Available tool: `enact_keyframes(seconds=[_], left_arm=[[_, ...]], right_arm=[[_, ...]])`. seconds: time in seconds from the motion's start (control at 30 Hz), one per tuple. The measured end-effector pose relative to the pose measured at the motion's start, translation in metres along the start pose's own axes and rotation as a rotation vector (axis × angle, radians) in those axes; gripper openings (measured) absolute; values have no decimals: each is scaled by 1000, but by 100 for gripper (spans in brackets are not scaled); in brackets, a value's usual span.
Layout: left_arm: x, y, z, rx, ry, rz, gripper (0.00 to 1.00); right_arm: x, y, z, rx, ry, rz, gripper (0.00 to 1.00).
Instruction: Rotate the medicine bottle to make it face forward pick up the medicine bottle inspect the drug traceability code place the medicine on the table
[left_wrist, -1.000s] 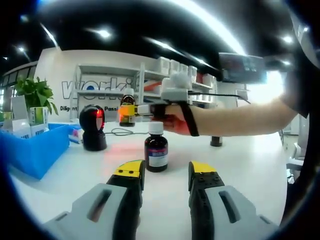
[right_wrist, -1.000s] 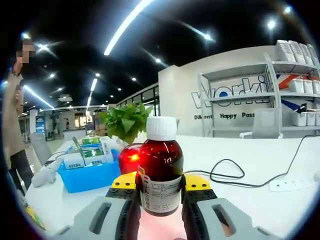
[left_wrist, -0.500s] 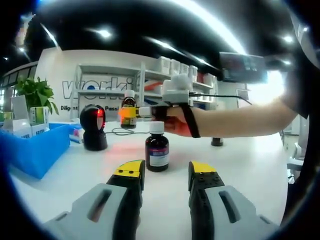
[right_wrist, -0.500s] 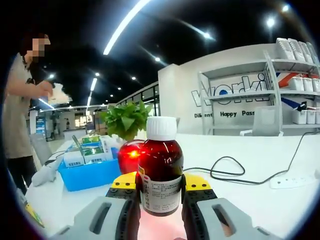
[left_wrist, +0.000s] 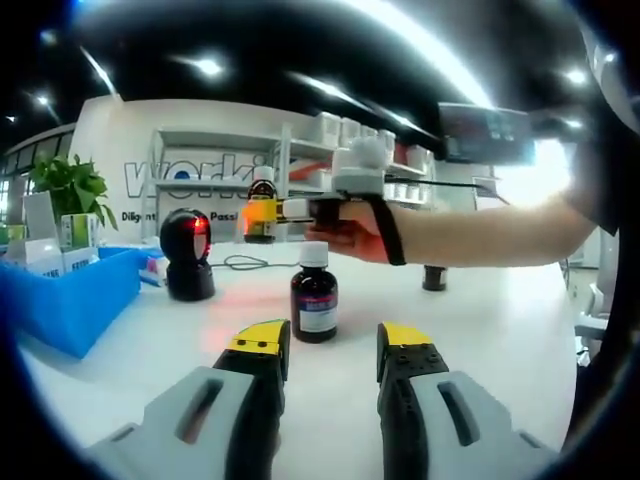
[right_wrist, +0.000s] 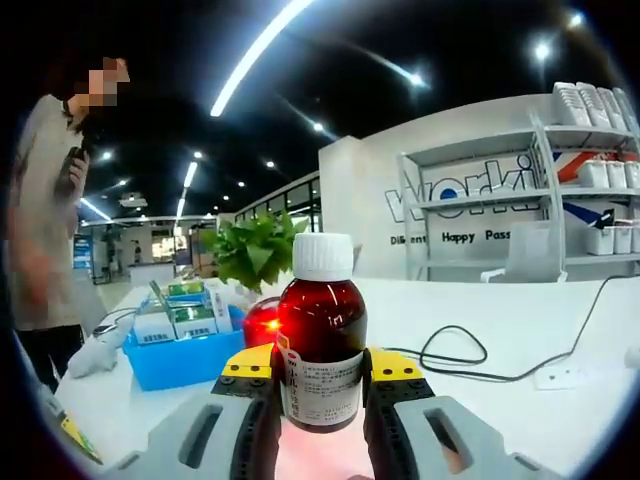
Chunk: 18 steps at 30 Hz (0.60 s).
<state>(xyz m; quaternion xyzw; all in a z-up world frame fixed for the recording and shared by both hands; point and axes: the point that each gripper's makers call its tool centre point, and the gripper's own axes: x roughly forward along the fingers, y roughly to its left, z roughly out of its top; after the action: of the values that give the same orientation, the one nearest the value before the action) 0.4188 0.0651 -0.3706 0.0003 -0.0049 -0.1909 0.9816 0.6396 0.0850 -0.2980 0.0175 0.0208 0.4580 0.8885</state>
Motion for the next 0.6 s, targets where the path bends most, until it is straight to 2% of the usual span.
enact_keyframes(seconds=[0.27, 0.6], left_arm=[[0, 0, 0, 3, 0, -1, 26], [1, 0, -1, 7, 0, -1, 26]], right_arm=[[-14, 0, 20, -14, -29, 0, 26], [-36, 2, 53, -29, -76, 1, 26]])
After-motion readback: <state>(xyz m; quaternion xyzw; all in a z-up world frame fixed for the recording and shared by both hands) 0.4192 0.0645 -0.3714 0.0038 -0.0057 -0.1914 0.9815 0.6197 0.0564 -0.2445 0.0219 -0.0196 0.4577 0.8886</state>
